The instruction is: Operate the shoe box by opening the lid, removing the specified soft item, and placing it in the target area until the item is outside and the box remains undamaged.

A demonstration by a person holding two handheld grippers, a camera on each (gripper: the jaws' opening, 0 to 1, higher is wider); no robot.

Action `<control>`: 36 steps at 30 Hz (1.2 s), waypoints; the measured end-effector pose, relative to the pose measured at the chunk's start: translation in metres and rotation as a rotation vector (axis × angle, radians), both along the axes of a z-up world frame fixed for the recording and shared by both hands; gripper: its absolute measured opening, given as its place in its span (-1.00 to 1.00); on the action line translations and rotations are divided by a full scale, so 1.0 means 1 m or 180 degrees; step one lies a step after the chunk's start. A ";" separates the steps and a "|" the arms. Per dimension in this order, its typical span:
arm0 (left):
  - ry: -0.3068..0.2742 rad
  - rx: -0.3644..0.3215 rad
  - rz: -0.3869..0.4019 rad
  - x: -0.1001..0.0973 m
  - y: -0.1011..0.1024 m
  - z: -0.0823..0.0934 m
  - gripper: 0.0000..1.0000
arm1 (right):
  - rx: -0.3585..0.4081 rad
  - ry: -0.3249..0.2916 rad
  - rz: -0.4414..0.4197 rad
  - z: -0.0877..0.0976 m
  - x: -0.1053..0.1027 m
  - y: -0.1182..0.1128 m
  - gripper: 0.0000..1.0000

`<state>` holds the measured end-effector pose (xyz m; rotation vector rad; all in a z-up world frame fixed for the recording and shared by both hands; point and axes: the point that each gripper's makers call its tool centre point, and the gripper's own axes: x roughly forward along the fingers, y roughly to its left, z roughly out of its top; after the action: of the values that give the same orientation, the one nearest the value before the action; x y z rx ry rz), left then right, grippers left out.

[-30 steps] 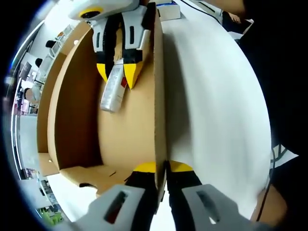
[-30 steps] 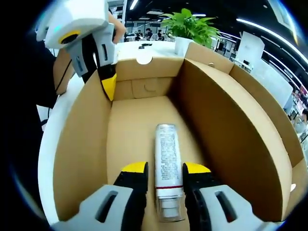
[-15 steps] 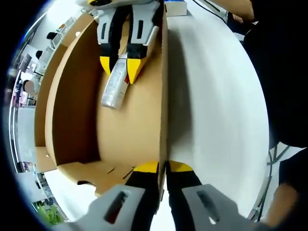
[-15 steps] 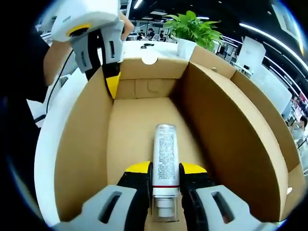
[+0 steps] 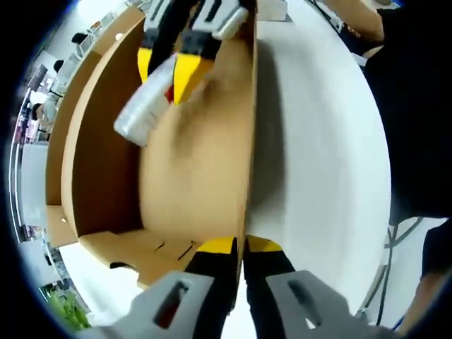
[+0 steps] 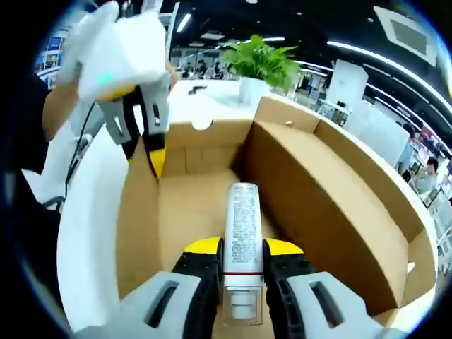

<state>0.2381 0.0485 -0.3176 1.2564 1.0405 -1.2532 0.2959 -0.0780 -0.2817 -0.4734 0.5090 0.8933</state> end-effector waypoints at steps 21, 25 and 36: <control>-0.0009 -0.0139 -0.0006 0.000 -0.002 -0.002 -0.93 | 0.0798 -0.0278 -0.0568 0.077 -0.030 -0.054 -0.58; -0.0051 -0.0183 -0.0013 0.000 -0.002 -0.002 -0.92 | 0.0888 -0.0317 -0.0621 0.087 -0.032 -0.062 -0.58; -0.0020 -0.0287 0.0014 0.001 -0.004 -0.001 -0.92 | 0.1008 -0.0434 -0.1054 0.100 -0.033 -0.116 -0.58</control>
<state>0.2390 0.0443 -0.3189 1.1878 0.9712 -1.2779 0.2630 -0.1938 -0.1821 -0.1522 0.3011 0.6028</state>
